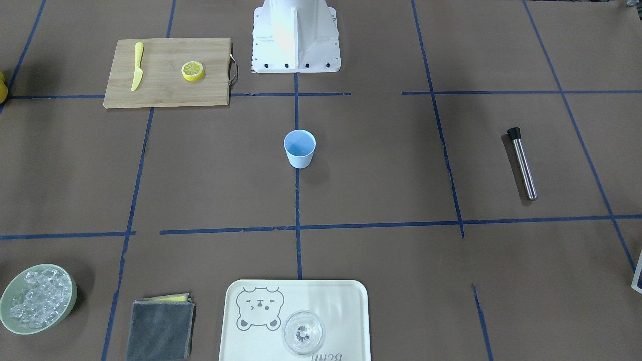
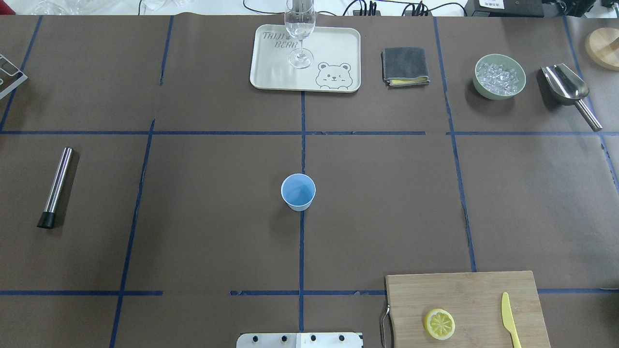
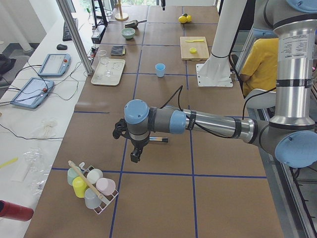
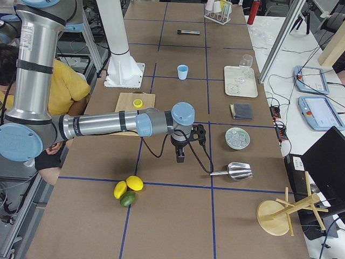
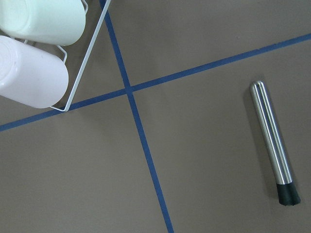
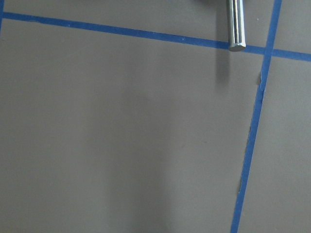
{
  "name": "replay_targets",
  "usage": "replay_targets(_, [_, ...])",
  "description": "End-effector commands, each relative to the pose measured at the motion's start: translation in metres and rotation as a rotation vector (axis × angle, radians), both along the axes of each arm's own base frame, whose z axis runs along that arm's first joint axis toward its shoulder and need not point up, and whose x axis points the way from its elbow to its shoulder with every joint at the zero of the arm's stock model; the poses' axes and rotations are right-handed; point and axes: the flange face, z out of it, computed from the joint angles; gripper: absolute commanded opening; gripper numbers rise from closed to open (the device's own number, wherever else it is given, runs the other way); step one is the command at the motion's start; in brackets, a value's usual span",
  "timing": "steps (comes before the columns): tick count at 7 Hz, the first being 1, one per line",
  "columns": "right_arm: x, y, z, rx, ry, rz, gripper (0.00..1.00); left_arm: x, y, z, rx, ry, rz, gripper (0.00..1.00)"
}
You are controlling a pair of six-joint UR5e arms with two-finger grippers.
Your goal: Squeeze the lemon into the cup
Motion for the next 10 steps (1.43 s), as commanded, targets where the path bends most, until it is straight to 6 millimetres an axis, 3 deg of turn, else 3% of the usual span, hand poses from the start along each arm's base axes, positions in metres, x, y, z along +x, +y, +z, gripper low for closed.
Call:
replay_targets(1, [-0.025, 0.002, -0.016, 0.067, -0.041, -0.035, 1.00, 0.000, 0.001, -0.007, 0.041, 0.011, 0.001, 1.00])
replay_targets(2, [-0.065, 0.008, -0.044, 0.057, -0.077, -0.045, 1.00, 0.000, 0.001, -0.012, 0.061, 0.012, -0.002, 1.00])
replay_targets(3, [-0.120, 0.024, -0.077, -0.025, -0.105, -0.024, 1.00, 0.000, 0.001, -0.012, 0.062, 0.013, -0.002, 1.00])
replay_targets(4, [-0.141, 0.045, -0.107, -0.045, -0.109, -0.010, 1.00, 0.000, 0.000, -0.012, 0.066, 0.012, 0.000, 1.00])
replay_targets(5, [-0.178, 0.068, -0.137, -0.084, -0.124, -0.022, 1.00, 0.000, -0.001, -0.013, 0.083, 0.012, 0.000, 1.00])
replay_targets(6, [-0.229, 0.106, -0.174, -0.087, -0.117, 0.024, 1.00, 0.000, -0.002, -0.017, 0.111, 0.014, -0.001, 1.00])
replay_targets(8, [-0.309, 0.195, -0.219, -0.132, -0.114, 0.036, 1.00, 0.001, -0.004, -0.020, 0.155, 0.013, 0.004, 1.00])
replay_targets(9, [-0.343, 0.241, -0.220, -0.081, -0.088, 0.029, 1.00, 0.001, -0.004, -0.022, 0.176, 0.015, -0.001, 1.00])
replay_targets(10, [-0.353, 0.260, -0.221, -0.071, -0.085, 0.036, 1.00, 0.001, -0.001, -0.019, 0.169, 0.015, -0.002, 1.00])
